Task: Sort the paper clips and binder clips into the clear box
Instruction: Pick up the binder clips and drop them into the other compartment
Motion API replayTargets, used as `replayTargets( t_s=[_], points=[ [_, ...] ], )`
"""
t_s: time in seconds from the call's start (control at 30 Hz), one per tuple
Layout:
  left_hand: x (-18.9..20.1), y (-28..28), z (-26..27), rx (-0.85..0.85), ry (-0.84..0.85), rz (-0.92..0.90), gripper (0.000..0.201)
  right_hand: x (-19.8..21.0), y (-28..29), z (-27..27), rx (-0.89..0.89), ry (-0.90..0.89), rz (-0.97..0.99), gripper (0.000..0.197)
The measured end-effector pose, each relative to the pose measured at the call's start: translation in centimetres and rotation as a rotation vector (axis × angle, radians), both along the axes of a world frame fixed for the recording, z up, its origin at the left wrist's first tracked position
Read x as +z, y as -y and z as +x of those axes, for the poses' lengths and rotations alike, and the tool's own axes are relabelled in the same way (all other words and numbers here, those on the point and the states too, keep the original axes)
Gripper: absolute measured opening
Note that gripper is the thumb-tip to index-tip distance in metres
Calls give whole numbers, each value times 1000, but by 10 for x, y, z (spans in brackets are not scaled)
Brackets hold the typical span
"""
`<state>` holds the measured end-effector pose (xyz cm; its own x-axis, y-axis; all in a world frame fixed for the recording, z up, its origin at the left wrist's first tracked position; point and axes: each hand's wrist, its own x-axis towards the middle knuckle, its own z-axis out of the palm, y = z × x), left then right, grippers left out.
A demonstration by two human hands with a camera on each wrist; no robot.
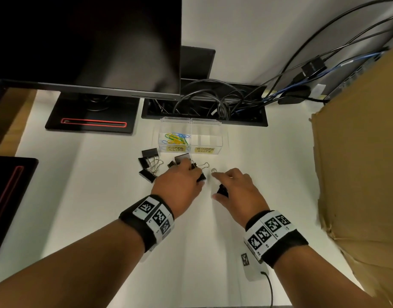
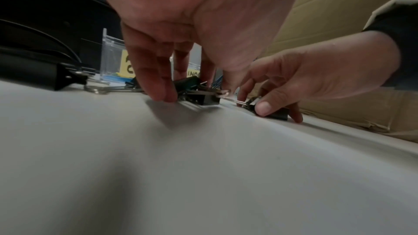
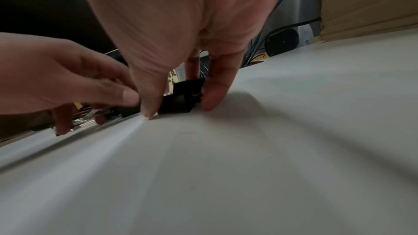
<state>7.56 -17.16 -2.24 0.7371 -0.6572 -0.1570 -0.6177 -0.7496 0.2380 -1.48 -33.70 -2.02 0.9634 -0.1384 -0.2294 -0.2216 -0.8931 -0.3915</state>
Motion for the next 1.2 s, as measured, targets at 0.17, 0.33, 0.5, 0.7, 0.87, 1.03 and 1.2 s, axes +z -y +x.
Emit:
replayTargets(
  t_s=[0.17, 0.33, 0.5, 0.7, 0.87, 1.03, 1.2],
  points=[
    [-6, 6, -3, -42, 30, 40, 26, -1, -2, -4, 50, 16, -12, 35],
    [-8, 6, 1, -85, 39, -16, 23, -3, -5, -3, 48, 13, 12, 20],
    [17, -4, 1, -5, -49, -258, 10, -1, 6, -2, -84, -52, 219, 19],
    [49, -4, 25, 139, -75, -555, 10, 9, 20, 1, -367, 63, 561, 25],
    [57, 24, 65, 305, -107, -666, 8, 29, 23, 13, -506, 131, 742, 19],
    [51, 48, 84, 345, -168, -703, 8, 46, 25, 27, -573, 186, 862, 14],
    [39, 53, 86, 322, -173, -600, 24, 67, 24, 42, -585, 196, 1045, 14]
  ],
)
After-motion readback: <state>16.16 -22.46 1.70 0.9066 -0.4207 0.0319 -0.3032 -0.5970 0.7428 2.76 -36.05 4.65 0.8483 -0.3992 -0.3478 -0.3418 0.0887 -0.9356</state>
